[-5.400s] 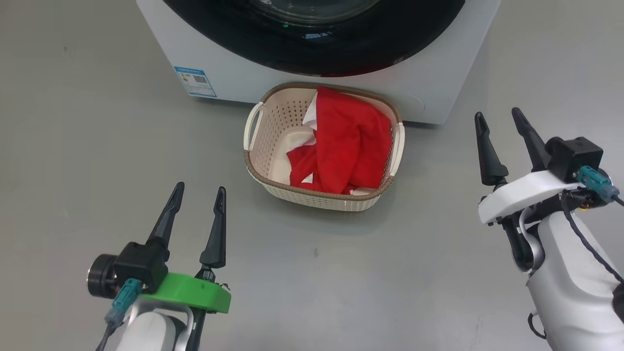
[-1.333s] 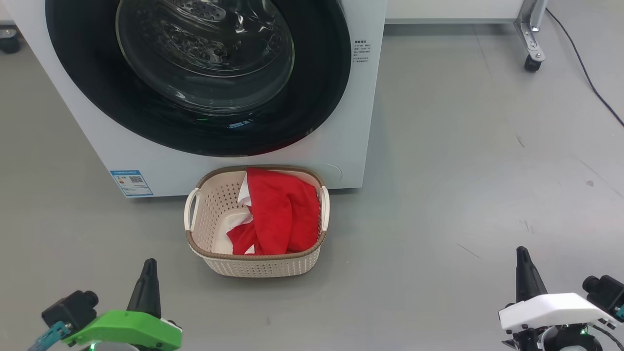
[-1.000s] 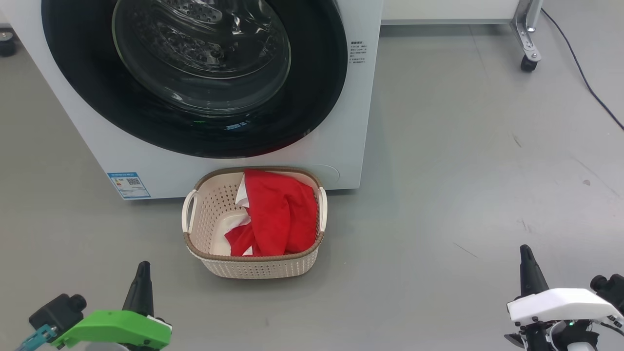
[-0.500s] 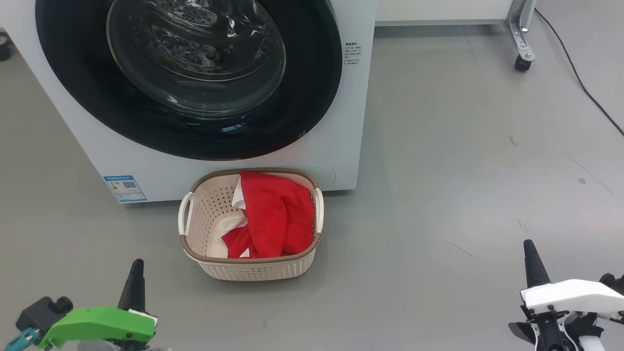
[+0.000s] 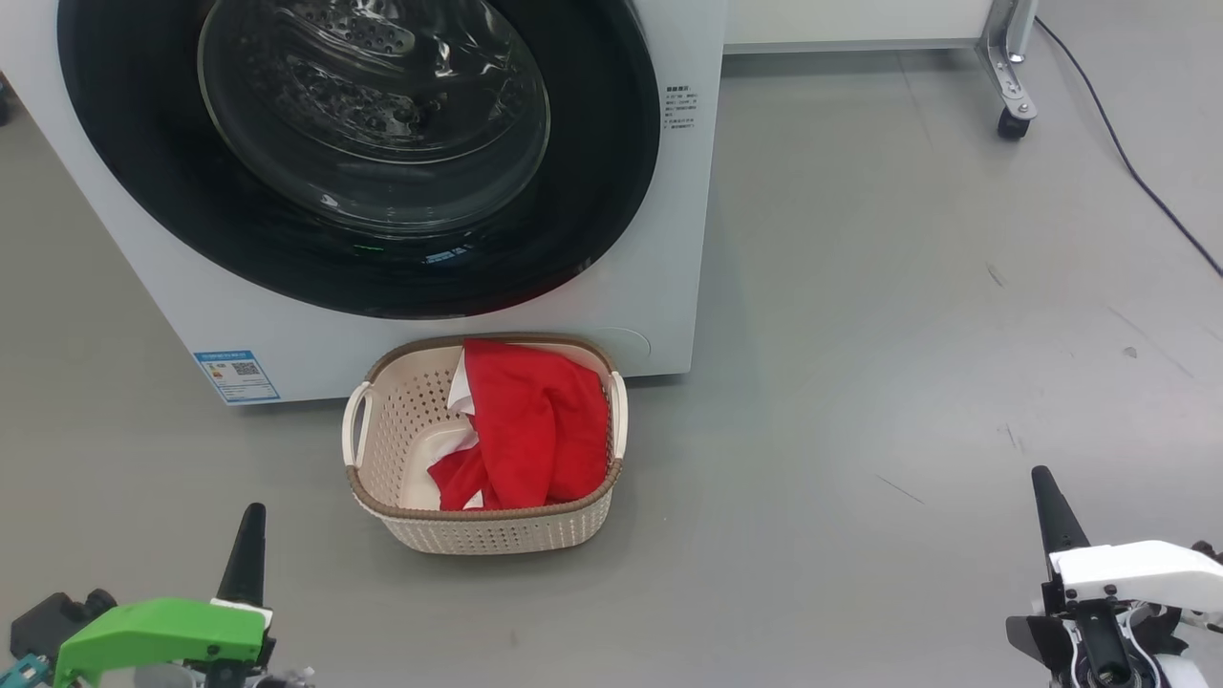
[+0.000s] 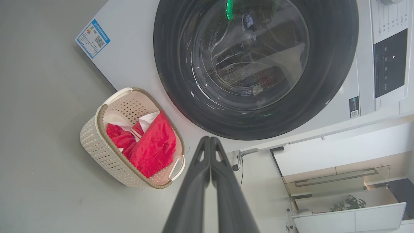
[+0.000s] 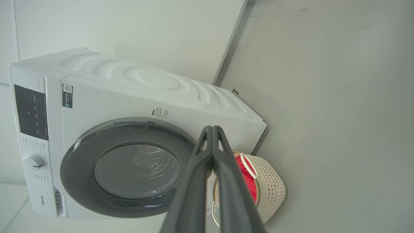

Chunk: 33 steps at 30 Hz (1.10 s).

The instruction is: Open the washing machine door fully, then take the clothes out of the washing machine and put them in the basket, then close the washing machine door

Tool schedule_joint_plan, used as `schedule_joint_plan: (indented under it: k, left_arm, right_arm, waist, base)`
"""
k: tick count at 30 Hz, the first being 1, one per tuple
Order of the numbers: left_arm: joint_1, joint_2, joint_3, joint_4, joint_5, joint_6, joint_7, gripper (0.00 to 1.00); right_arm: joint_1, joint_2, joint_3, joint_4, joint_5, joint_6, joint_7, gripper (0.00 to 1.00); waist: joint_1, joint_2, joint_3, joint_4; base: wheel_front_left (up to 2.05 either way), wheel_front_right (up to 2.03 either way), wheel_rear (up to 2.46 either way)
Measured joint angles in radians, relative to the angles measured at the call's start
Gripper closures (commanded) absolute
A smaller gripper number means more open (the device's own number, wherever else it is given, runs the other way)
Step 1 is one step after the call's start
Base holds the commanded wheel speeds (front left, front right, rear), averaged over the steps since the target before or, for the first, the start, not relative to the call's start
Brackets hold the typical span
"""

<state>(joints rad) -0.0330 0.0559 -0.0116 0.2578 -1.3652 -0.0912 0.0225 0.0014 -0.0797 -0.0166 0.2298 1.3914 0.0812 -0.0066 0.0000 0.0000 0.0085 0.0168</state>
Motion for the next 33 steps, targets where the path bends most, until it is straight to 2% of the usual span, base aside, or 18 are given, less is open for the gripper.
schedule_joint_plan:
  k: [20,33]
  left_arm:
    - [-0.021,-0.003,0.06,0.016,-0.24,-0.029,0.063,1.0]
    - [-0.024,-0.004,0.068,0.018,-0.247,-0.029,0.066,1.0]
  right_arm:
    - [-0.045,0.0,-0.044,0.035,0.249,0.032,0.055,1.0]
    - [-0.055,0.0,-0.048,0.04,0.266,0.032,0.063,1.0]
  waist:
    - [0.0,0.0,-0.005,-0.016]
    - [0.0,0.0,-0.006,-0.017]
  base:
    - [0.0,0.0,0.0]
    - [0.0,0.0,0.0]
